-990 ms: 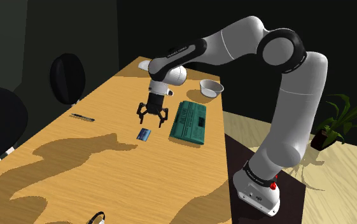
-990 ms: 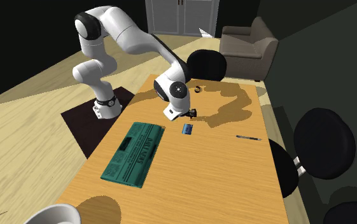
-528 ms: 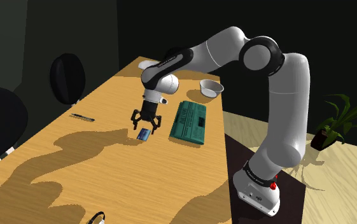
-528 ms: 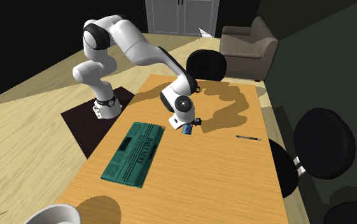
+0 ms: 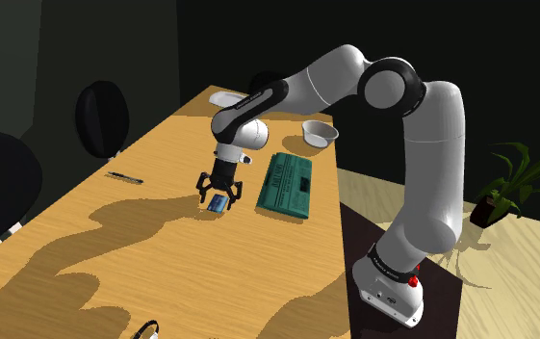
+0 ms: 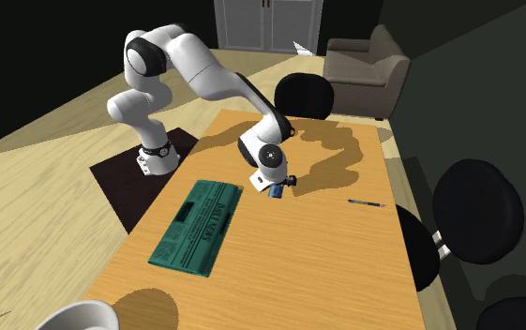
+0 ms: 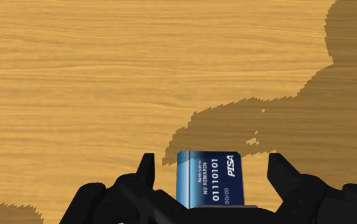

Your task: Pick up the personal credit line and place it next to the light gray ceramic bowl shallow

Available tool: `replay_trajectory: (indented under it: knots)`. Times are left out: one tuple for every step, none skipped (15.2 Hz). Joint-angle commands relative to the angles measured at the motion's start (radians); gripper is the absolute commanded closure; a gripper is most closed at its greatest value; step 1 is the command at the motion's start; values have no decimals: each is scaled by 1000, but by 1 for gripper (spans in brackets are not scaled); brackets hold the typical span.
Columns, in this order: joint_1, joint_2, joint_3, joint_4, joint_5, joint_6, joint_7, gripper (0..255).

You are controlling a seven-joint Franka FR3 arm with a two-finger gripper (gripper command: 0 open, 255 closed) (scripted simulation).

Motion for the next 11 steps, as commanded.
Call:
replay_trajectory:
  knots:
    - [0, 0, 0, 0, 0, 1, 0, 0]
    - [0, 0, 0, 0, 0, 1, 0, 0]
    - [0, 0, 0, 0, 0, 0, 0, 0]
    - [0, 0, 0, 0, 0, 0, 0, 255]
    - [0, 0, 0, 0, 0, 0, 0, 255]
    - [0, 0, 0, 0, 0, 0, 0, 255]
    - [0, 0, 0, 0, 0, 0, 0, 255]
    - [0, 0, 0, 0, 0, 0, 0, 255]
    - [0, 0, 0, 0, 0, 0, 0, 255]
    - [0, 0, 0, 0, 0, 0, 0, 255]
    - [0, 0, 0, 0, 0, 0, 0, 255]
